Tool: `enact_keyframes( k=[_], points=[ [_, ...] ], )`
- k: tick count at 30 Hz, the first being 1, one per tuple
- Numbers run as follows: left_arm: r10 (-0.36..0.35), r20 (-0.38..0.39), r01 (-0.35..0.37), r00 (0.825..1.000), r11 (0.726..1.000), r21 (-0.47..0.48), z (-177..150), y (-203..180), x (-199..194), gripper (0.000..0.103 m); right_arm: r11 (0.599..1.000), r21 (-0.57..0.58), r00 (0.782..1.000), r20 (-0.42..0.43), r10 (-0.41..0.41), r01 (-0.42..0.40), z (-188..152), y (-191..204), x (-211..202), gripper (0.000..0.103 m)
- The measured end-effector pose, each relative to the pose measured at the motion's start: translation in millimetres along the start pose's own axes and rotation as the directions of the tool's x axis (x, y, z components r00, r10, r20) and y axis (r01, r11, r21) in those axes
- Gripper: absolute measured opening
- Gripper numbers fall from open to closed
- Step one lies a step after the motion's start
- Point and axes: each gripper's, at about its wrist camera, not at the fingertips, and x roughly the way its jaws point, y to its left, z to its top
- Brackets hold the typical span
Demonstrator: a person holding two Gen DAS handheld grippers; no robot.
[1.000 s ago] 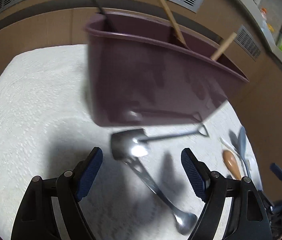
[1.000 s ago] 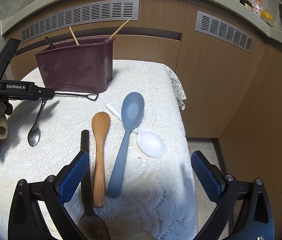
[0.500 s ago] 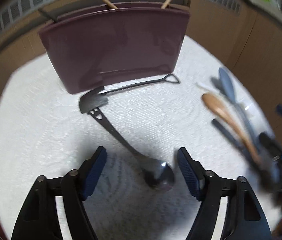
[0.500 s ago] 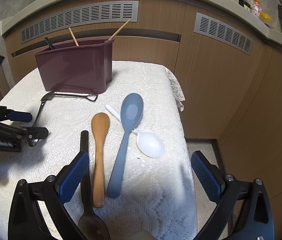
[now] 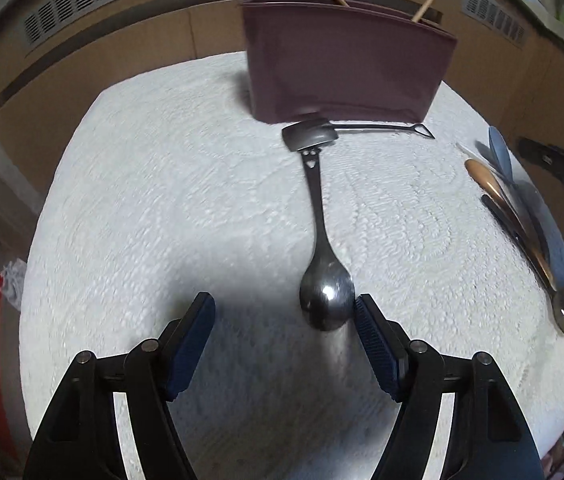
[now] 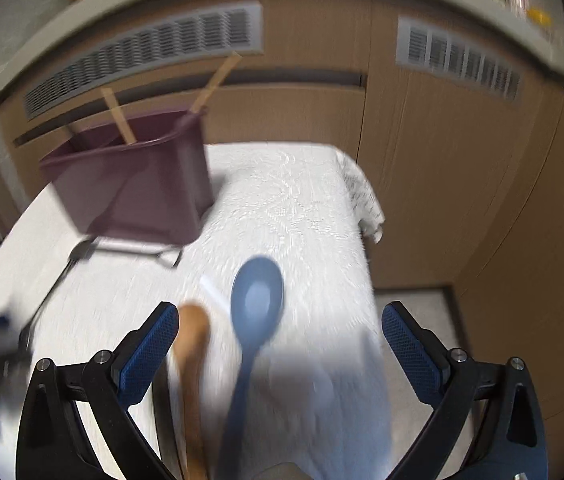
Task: Organize utensils
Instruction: 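Grasp the blue plastic spoon by its handle with the right tool, then grasp the wooden spoon with the left tool while the right holds the blue spoon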
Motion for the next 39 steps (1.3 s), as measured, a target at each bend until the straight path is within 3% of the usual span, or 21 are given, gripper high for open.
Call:
enact_keyframes(
  k=[3, 5, 6, 10, 17, 20, 23, 25, 28, 32, 35, 39],
  points=[
    [-0.043, 0.034, 0.044, 0.998, 0.999, -0.031, -7, 8, -9, 0.072, 1.000, 0.018, 0.997, -0.074, 0.018, -0.017, 14, 3, 28, 0.082],
    [-0.070, 0.063, 0.073, 0.996, 0.997, -0.038, -5, 11, -15, 0.072, 0.999, -0.021, 0.991, -0.129, 0.022, -0.025, 15, 14, 39, 0.042],
    [-0.081, 0.074, 0.084, 0.994, 0.996, -0.038, -6, 14, -19, 0.072, 0.999, -0.045, 0.988, -0.151, 0.024, -0.031, 15, 20, 41, 0.032],
    [-0.149, 0.106, 0.153, 0.983, 0.988, -0.029, 13, 11, -15, 0.072, 0.996, -0.090, 0.996, -0.082, 0.018, -0.026, 13, 31, 14, 0.032],
    [-0.256, 0.117, 0.246, 0.960, 0.964, 0.098, 81, -12, 24, 0.072, 0.995, -0.064, 0.997, 0.001, 0.078, -0.078, 7, 25, -43, 0.032],
    [-0.194, 0.076, 0.191, 0.978, 0.981, 0.038, 106, -8, 50, 0.072, 0.995, -0.064, 0.997, 0.019, 0.081, -0.079, 0, 23, -57, 0.032],
    [-0.254, 0.057, 0.258, 0.965, 0.965, -0.058, 108, -3, 54, 0.072, 0.996, -0.074, 0.998, 0.042, 0.055, -0.051, -2, 19, -63, 0.032],
    [-0.310, 0.062, 0.314, 0.949, 0.948, -0.058, 104, -10, 45, 0.072, 0.996, -0.082, 0.998, 0.047, 0.033, -0.029, -4, 17, -61, 0.032],
    [-0.381, 0.058, 0.381, 0.923, 0.924, 0.020, 103, -39, 33, 0.072, 0.996, -0.081, 0.999, 0.040, 0.027, -0.024, -4, 13, -53, 0.032],
    [-0.444, -0.013, 0.442, 0.896, 0.887, 0.133, 104, -87, 36, 0.072, 0.997, -0.058, 0.999, 0.020, 0.045, -0.044, -11, 7, -50, 0.032],
    [-0.442, -0.063, 0.445, 0.895, 0.878, 0.177, 95, -117, 38, 0.072, 0.999, -0.031, 0.999, 0.018, 0.043, -0.042, -20, -4, -54, 0.032],
    [-0.420, -0.128, 0.433, 0.899, 0.895, 0.108, 93, -135, 45, 0.072, 1.000, 0.007, 1.000, 0.014, 0.012, -0.012, -30, -24, -59, 0.032]
  ],
)
